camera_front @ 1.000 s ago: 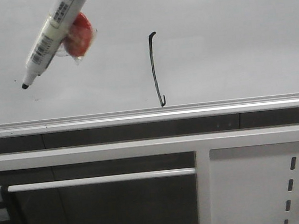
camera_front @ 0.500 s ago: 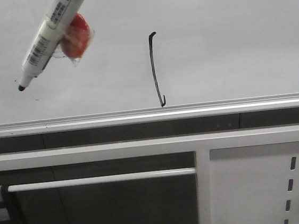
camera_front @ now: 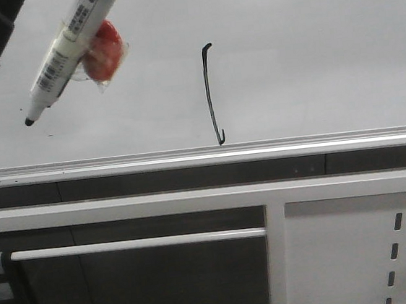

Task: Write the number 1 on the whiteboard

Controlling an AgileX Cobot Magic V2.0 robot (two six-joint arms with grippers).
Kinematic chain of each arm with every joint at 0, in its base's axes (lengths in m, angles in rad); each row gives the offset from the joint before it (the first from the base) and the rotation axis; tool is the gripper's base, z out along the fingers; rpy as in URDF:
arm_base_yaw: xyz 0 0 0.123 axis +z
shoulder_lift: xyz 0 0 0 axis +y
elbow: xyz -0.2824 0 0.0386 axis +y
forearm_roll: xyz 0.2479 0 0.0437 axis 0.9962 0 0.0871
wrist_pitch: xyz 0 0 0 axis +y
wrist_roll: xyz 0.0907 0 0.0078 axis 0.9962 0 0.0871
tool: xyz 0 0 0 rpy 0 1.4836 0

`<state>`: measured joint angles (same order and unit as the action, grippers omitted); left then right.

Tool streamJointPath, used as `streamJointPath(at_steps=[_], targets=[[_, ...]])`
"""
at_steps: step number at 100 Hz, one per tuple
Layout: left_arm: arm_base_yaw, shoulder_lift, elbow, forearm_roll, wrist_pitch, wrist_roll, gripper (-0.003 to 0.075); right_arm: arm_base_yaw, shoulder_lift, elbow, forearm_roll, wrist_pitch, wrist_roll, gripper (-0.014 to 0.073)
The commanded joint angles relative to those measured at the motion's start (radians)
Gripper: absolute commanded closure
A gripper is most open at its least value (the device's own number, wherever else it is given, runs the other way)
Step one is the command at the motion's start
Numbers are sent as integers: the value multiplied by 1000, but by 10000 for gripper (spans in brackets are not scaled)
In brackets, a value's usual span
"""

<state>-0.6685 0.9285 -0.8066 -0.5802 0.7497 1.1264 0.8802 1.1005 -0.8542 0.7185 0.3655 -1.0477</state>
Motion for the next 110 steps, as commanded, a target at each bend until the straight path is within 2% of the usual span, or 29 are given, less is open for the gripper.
streamJointPath(at_steps=[1,47,75,110], targets=[[-8,0,-35,-41,-67,-3,441,-2,-13,-37,22,-48,-5,673],[-8,59,-35,-41,-74,-7,449,-2,-17,-37,22,-43,-5,673],[-8,86,-35,9,-85,-7,450,-2,-52,-39,22,-29,-5,673],[-8,86,-35,12,-192,-7,475,-2,-74,-48,22,12,-5,673]])
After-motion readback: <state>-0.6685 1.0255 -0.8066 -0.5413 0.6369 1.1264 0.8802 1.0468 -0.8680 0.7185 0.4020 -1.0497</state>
